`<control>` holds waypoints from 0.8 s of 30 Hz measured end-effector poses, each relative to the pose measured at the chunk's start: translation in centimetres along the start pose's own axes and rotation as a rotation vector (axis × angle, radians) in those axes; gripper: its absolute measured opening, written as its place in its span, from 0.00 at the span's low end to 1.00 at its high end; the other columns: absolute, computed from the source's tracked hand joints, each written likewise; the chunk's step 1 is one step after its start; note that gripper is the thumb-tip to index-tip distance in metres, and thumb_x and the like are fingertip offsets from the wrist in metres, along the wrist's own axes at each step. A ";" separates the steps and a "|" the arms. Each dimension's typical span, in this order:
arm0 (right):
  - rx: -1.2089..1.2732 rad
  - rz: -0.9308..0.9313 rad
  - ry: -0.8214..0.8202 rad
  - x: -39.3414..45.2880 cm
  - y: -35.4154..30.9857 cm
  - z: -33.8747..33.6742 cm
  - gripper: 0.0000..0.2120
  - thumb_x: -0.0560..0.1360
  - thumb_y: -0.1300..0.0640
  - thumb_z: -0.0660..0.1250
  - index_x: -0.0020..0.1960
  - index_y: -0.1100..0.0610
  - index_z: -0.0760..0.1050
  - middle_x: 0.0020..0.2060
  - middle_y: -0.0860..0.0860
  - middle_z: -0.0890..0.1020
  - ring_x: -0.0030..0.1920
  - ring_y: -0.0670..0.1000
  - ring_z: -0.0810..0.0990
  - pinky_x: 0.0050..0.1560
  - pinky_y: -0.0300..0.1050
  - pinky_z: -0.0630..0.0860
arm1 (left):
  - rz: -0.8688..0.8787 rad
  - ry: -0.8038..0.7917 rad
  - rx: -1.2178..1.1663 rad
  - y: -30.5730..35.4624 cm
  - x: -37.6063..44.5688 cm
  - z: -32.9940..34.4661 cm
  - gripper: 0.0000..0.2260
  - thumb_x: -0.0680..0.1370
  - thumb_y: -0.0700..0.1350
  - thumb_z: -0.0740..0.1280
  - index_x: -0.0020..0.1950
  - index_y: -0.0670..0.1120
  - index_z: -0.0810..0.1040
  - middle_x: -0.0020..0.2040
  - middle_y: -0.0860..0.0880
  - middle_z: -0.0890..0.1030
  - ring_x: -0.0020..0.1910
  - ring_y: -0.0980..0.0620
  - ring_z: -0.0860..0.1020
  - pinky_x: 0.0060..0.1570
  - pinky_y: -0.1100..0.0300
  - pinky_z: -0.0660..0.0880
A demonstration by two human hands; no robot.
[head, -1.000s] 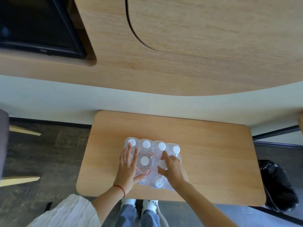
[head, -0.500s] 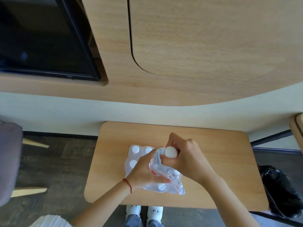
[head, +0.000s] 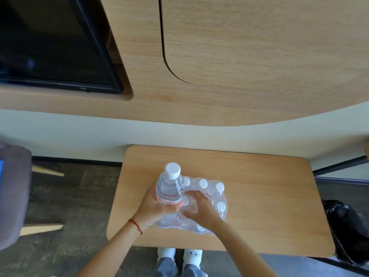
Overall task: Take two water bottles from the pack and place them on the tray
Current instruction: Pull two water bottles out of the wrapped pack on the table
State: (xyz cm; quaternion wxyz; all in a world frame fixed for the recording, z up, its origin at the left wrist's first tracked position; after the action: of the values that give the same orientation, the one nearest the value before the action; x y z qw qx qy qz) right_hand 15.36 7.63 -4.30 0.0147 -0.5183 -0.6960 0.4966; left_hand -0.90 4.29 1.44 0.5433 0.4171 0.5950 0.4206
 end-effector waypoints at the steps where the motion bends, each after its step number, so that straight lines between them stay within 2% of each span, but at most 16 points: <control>1: -0.038 0.006 -0.027 0.6 0.8 1.1 0.28 0.70 0.58 0.73 0.67 0.58 0.68 0.66 0.54 0.72 0.66 0.53 0.71 0.69 0.45 0.66 | 0.000 -0.001 0.003 0.0 0.1 -0.1 0.25 0.57 0.47 0.77 0.52 0.52 0.76 0.46 0.50 0.84 0.50 0.55 0.82 0.47 0.67 0.78; 5: -0.032 0.038 0.062 2.8 2.5 3.2 0.24 0.69 0.64 0.72 0.64 0.58 0.73 0.65 0.56 0.73 0.64 0.54 0.73 0.60 0.34 0.67 | 0.000 0.016 -0.011 -0.9 0.4 -0.7 0.27 0.58 0.46 0.78 0.55 0.49 0.76 0.48 0.50 0.84 0.51 0.54 0.82 0.47 0.67 0.78; 10: 0.010 0.046 0.169 3.8 3.6 4.3 0.22 0.68 0.64 0.74 0.61 0.55 0.77 0.61 0.59 0.74 0.60 0.55 0.75 0.56 0.33 0.66 | -0.008 0.033 -0.012 -1.9 1.0 -1.3 0.26 0.58 0.46 0.78 0.55 0.50 0.76 0.48 0.54 0.85 0.51 0.54 0.82 0.47 0.68 0.78; 14: 0.043 0.032 0.214 3.4 4.1 4.2 0.20 0.69 0.60 0.74 0.60 0.53 0.79 0.61 0.55 0.75 0.61 0.54 0.75 0.60 0.42 0.71 | -0.016 0.023 -0.014 -2.0 1.4 -1.6 0.28 0.58 0.46 0.78 0.56 0.47 0.76 0.49 0.50 0.84 0.52 0.52 0.82 0.49 0.66 0.78; 17: 0.135 -0.012 0.292 2.6 3.4 3.5 0.18 0.68 0.63 0.74 0.57 0.58 0.80 0.60 0.53 0.79 0.60 0.54 0.77 0.58 0.37 0.68 | -0.034 0.022 -0.016 -1.7 1.6 -1.7 0.25 0.58 0.45 0.78 0.53 0.51 0.77 0.47 0.54 0.85 0.49 0.55 0.82 0.45 0.69 0.78; 19: 0.218 0.000 0.370 1.4 2.7 2.4 0.19 0.67 0.62 0.76 0.57 0.57 0.80 0.56 0.48 0.80 0.57 0.53 0.80 0.56 0.32 0.69 | -0.041 0.013 -0.021 -1.3 1.7 -1.8 0.25 0.57 0.45 0.78 0.53 0.50 0.77 0.46 0.52 0.85 0.48 0.55 0.82 0.45 0.67 0.78; 21: 0.303 0.023 0.450 -0.5 1.8 0.7 0.20 0.66 0.59 0.76 0.57 0.52 0.79 0.50 0.50 0.85 0.48 0.57 0.83 0.46 0.28 0.71 | -0.046 0.007 -0.034 -0.7 1.8 -2.0 0.27 0.56 0.46 0.78 0.53 0.48 0.77 0.45 0.52 0.84 0.47 0.56 0.82 0.45 0.66 0.79; 22: 0.349 0.023 0.490 -1.6 1.1 -0.3 0.19 0.67 0.57 0.76 0.57 0.49 0.79 0.47 0.53 0.87 0.44 0.58 0.82 0.43 0.31 0.71 | -0.045 0.002 -0.039 -0.3 1.8 -2.1 0.27 0.56 0.46 0.78 0.53 0.47 0.77 0.44 0.53 0.85 0.46 0.56 0.82 0.45 0.66 0.79; 24: 0.473 -0.058 0.551 -3.9 -0.8 -2.5 0.17 0.67 0.51 0.75 0.55 0.49 0.79 0.45 0.53 0.86 0.47 0.53 0.82 0.47 0.39 0.75 | -0.034 -0.013 -0.036 0.7 1.9 -2.2 0.26 0.56 0.46 0.78 0.53 0.46 0.77 0.43 0.55 0.85 0.45 0.57 0.82 0.44 0.67 0.79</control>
State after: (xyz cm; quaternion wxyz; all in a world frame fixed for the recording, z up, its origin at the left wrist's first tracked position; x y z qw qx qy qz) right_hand 17.91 6.52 -0.51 0.3354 -0.5948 -0.5462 0.4851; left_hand -3.22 6.19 1.71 0.5614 0.3999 0.5909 0.4192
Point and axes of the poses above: each hand's wrist, its own x-axis towards the middle knuckle, its own z-axis out of the palm, y = z × x, the point moved 3 cm from there along x, towards the middle knuckle
